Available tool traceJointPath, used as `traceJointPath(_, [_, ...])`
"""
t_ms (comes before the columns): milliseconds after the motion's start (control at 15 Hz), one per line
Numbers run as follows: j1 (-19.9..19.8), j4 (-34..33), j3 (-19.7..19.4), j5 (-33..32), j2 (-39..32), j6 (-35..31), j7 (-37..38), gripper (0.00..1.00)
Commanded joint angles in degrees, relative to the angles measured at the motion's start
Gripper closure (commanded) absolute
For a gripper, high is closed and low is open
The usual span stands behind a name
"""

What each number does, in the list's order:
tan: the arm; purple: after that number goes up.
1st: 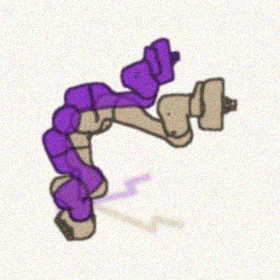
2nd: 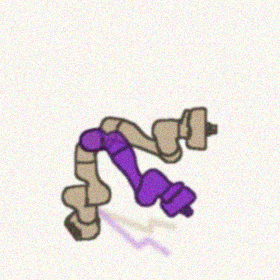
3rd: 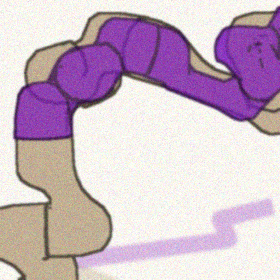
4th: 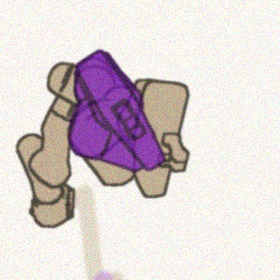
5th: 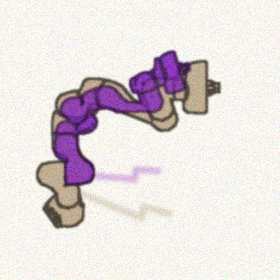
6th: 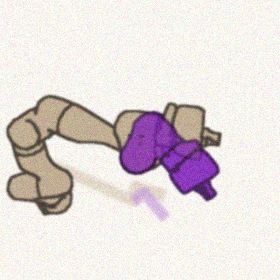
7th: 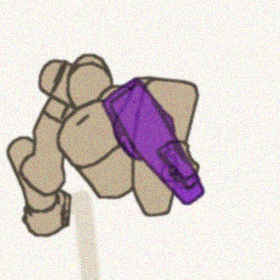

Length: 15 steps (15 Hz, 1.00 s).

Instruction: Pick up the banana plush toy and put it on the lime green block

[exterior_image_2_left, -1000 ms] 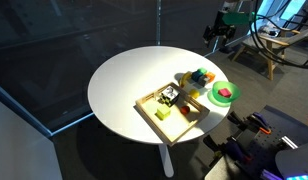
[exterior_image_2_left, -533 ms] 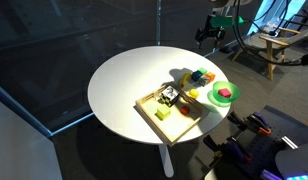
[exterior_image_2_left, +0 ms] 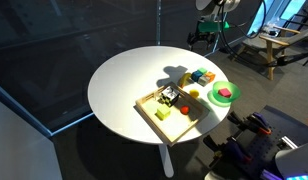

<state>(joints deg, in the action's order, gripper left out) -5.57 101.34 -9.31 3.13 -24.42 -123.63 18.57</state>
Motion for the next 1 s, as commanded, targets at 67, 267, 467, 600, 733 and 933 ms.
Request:
traceJointPath(67, [0.0, -1.4, 0.2, -0.1, -1.3, 0.2, 0.3, 0.0])
traceJointPath(267, [0.0, -2.4, 0.2, -0.1, -2.2, 0.3, 0.3, 0.0])
traceJointPath(467, [0.0, -2.5, 0.2, -0.1, -2.2, 0.3, 0.3, 0.0])
traceJointPath(600, [0.0, -2.5, 0.2, -0.1, -2.2, 0.3, 0.3, 0.0])
traceJointPath(733, [0.1, -2.3, 0.2, -0.1, -2.8, -0.7, 0.5, 0.0])
traceJointPath(933, [0.4, -2.7, 0.2, -0.3, -5.1, -1.4, 1.3, 0.0])
